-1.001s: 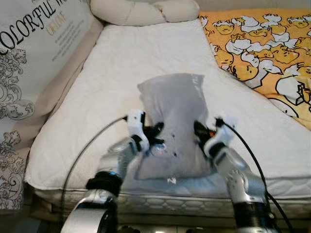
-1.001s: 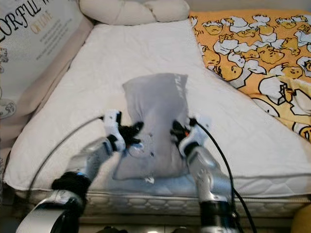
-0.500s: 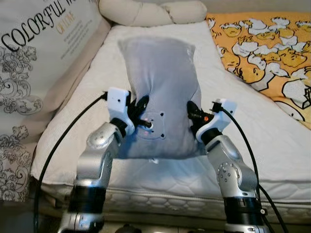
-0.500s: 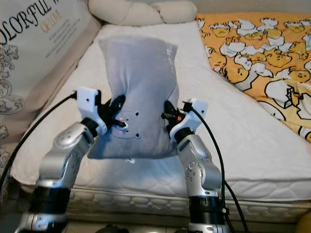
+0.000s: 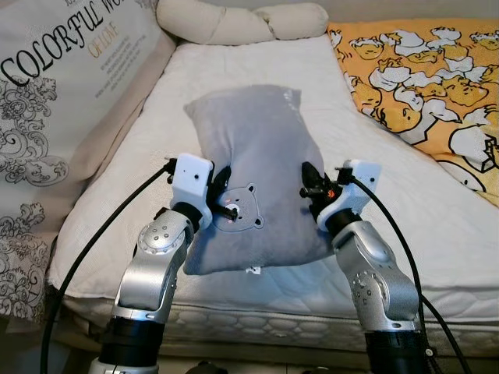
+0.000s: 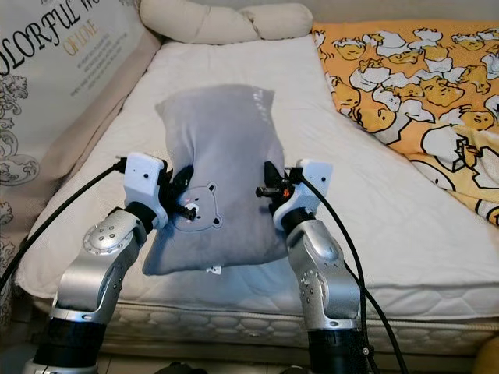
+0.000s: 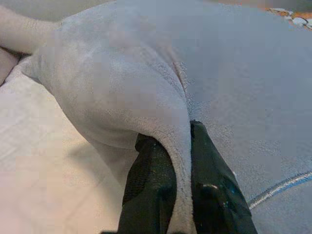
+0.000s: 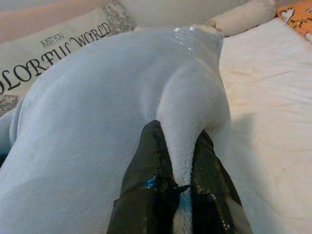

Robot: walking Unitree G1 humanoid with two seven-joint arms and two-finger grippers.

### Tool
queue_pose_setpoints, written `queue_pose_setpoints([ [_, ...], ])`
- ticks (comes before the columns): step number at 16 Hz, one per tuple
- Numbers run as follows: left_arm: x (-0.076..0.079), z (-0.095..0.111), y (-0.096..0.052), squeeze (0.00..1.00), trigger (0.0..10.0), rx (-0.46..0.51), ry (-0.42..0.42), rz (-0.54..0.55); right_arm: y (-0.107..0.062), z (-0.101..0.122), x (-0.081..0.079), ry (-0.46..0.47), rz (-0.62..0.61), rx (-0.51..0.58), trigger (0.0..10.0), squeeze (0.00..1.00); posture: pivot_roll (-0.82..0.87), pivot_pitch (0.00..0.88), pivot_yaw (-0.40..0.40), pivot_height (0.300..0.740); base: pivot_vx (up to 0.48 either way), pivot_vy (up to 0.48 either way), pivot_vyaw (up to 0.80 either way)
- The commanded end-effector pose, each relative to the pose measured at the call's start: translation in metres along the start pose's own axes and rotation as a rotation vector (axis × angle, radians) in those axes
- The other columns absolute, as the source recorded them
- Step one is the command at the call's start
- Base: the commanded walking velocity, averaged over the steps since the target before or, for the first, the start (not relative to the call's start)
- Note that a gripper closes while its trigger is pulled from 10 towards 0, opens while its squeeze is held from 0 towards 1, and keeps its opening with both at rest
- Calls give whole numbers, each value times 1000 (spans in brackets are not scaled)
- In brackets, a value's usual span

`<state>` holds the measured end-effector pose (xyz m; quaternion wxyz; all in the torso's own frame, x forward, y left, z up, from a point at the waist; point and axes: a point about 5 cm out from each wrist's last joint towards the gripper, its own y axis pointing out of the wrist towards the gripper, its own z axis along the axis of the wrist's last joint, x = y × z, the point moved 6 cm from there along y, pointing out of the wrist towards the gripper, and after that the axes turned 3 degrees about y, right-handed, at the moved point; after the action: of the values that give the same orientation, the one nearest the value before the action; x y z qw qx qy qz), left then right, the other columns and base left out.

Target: Clean up the room

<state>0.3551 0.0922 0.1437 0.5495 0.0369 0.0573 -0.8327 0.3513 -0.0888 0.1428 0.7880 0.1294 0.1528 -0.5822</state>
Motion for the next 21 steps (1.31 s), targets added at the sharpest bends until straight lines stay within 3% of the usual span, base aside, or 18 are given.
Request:
queue_pose_setpoints([
  [1, 1, 5, -2, 0, 10000, 9, 49, -5, -1, 8, -8, -4, 21, 29, 10000, 0, -119, 0, 96, 740, 0, 0, 0],
  [4, -6, -1, -8, 0, 10000, -22, 48, 21, -6, 2, -3, -22, 17, -17, 10000, 0, -113, 0, 86, 740, 0, 0, 0],
  [8, -12, -5, -12, 0, 10000, -37, 70, 30, -5, -4, -8, -44, 47, -58, 10000, 0, -100, 0, 66, 740, 0, 0, 0],
  [21, -12, -10, -17, 0, 10000, -72, 82, 25, -12, -8, -7, -34, 28, -85, 10000, 0, -97, 0, 83, 740, 0, 278, 0],
])
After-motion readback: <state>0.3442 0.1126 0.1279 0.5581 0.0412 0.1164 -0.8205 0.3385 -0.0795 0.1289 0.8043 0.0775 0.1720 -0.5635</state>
